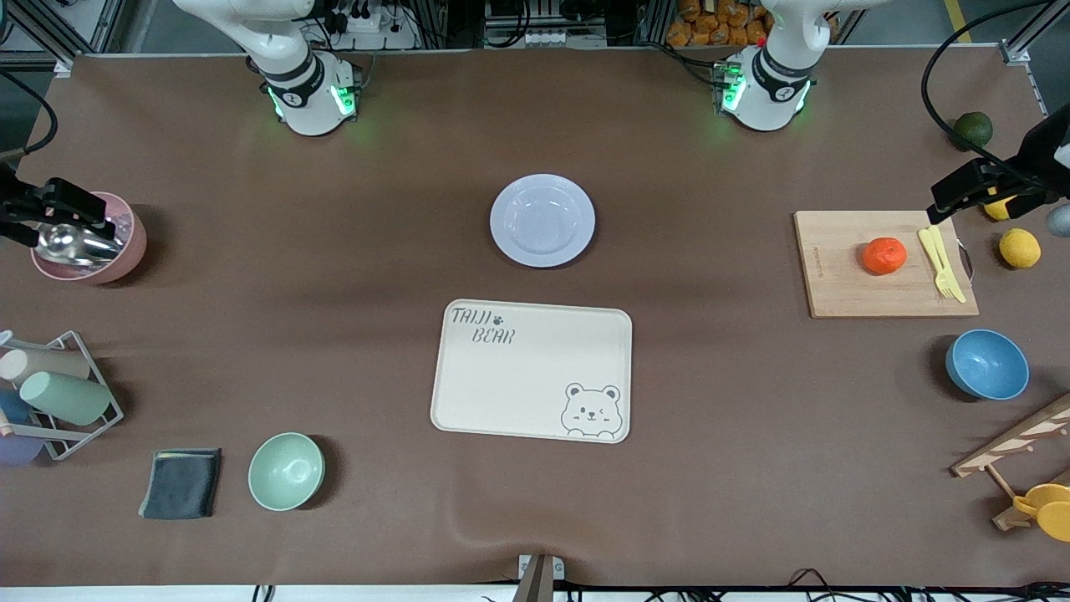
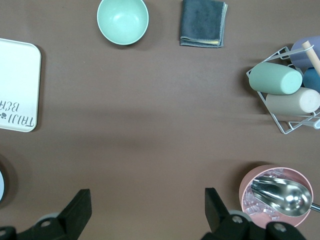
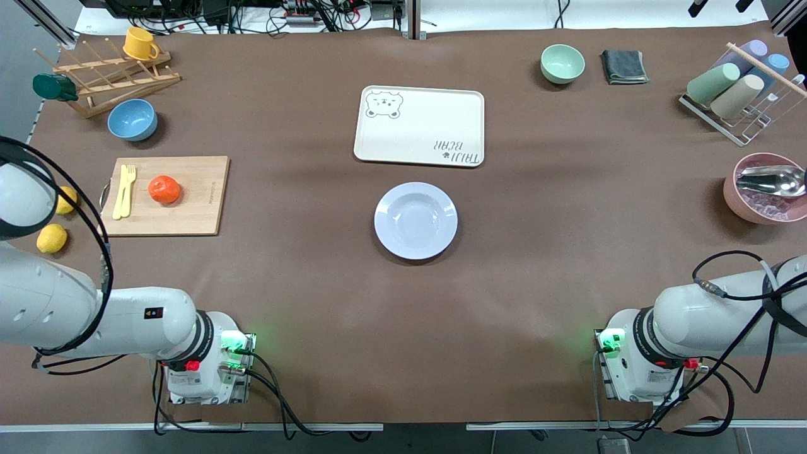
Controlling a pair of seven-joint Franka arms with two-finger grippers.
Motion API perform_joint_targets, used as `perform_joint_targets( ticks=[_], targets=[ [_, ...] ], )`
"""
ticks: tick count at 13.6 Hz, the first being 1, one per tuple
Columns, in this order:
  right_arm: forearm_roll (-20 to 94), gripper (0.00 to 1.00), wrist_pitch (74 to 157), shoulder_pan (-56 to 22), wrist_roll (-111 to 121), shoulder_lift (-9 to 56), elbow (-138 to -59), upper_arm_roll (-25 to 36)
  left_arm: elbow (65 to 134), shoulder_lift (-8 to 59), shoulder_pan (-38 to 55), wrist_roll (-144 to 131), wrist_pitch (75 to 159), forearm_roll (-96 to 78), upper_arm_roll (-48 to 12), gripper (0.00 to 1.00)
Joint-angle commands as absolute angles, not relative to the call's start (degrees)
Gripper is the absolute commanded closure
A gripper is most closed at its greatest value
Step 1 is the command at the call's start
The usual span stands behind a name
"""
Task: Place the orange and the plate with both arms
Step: 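Reach the left gripper to the orange while the right gripper moves out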
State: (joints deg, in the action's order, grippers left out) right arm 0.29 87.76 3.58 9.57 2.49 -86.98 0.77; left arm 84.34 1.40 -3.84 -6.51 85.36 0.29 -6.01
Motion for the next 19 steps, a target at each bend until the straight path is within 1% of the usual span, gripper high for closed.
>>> perform_joint_targets(
  ticks=[1,6,9,10,13,16,19],
  targets=[
    [0.9,0.0,87.6,4.3,8.5,2.1,-87.4,0.4,83.5,1.3,-4.2,-6.1,84.2,-0.8,-6.0,0.0],
    [0.8,0.0,87.3,4.3,8.5,2.3,-87.5,0.4,84.5,2.4,-4.8,-5.4,83.8,0.0,-5.5,0.0],
    [0.8,0.0,87.1,4.4,8.6,3.2,-87.7,0.4,89.5,3.2,-7.3,-5.4,84.6,1.4,-5.4,0.0],
    [0.9,0.0,87.0,4.4,8.7,3.3,-88.0,0.4,93.0,2.8,-8.0,-5.4,88.7,4.1,-5.5,0.0],
    [0.8,0.0,87.0,4.6,9.7,4.0,-88.7,0.4,106.7,0.1,-11.3,-5.2,102.2,4.4,-5.8,0.0],
    [0.9,0.0,85.9,6.4,20.9,6.9,-88.7,0.4,114.8,-0.4,-15.5,-1.0,111.6,4.5,-5.8,0.0],
    [1.4,0.0,85.7,6.1,21.6,8.9,-88.9,0.4,123.0,-0.4,-18.5,0.1,121.0,4.6,-5.8,0.0]
  ],
)
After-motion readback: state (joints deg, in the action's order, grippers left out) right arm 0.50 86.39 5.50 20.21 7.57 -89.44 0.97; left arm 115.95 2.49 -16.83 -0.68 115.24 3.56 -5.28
